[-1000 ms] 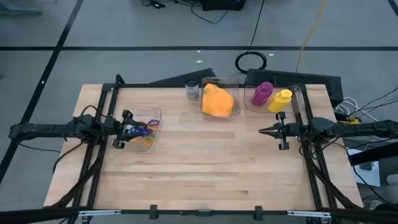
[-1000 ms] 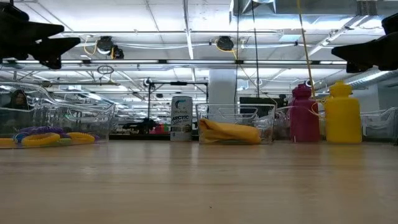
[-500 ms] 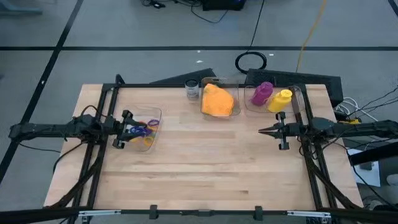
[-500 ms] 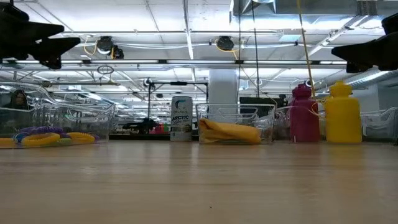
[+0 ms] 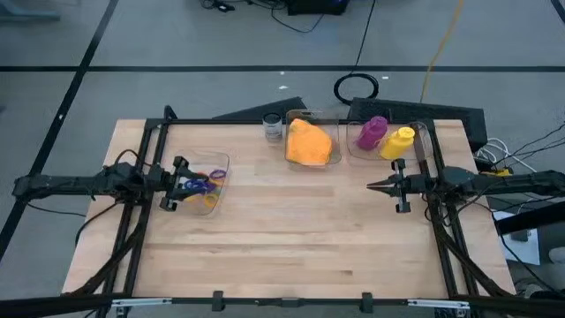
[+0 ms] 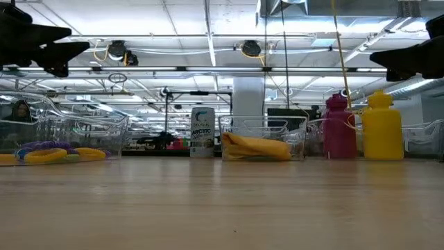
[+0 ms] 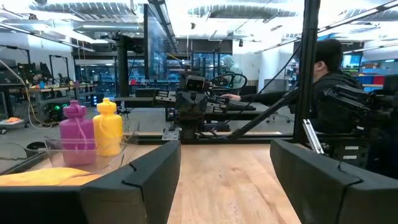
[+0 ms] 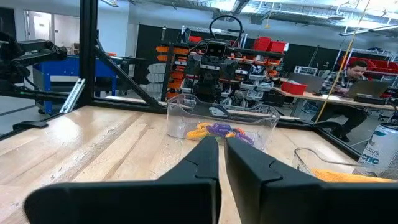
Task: Pick & Place Sports Items
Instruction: Return to Home Position
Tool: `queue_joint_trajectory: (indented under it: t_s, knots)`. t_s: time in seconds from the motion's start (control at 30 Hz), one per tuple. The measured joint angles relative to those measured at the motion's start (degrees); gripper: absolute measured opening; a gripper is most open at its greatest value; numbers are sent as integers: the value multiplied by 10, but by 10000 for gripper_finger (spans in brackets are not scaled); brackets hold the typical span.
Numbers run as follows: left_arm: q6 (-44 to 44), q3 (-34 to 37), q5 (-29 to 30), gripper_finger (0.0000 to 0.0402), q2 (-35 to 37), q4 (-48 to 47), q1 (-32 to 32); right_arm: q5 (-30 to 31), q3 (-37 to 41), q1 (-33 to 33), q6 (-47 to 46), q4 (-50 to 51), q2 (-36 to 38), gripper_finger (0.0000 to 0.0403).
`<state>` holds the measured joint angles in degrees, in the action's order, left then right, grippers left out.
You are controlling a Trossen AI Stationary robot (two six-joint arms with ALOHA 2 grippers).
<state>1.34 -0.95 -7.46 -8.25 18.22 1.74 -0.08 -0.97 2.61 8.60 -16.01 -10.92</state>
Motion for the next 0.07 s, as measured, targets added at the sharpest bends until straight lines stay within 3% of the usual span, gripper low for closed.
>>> queue_joint_trajectory:
  t_s: [0.07]
  knots:
    - [0,0,0,212,0,0,0,0,0,0,0,0,0,4]
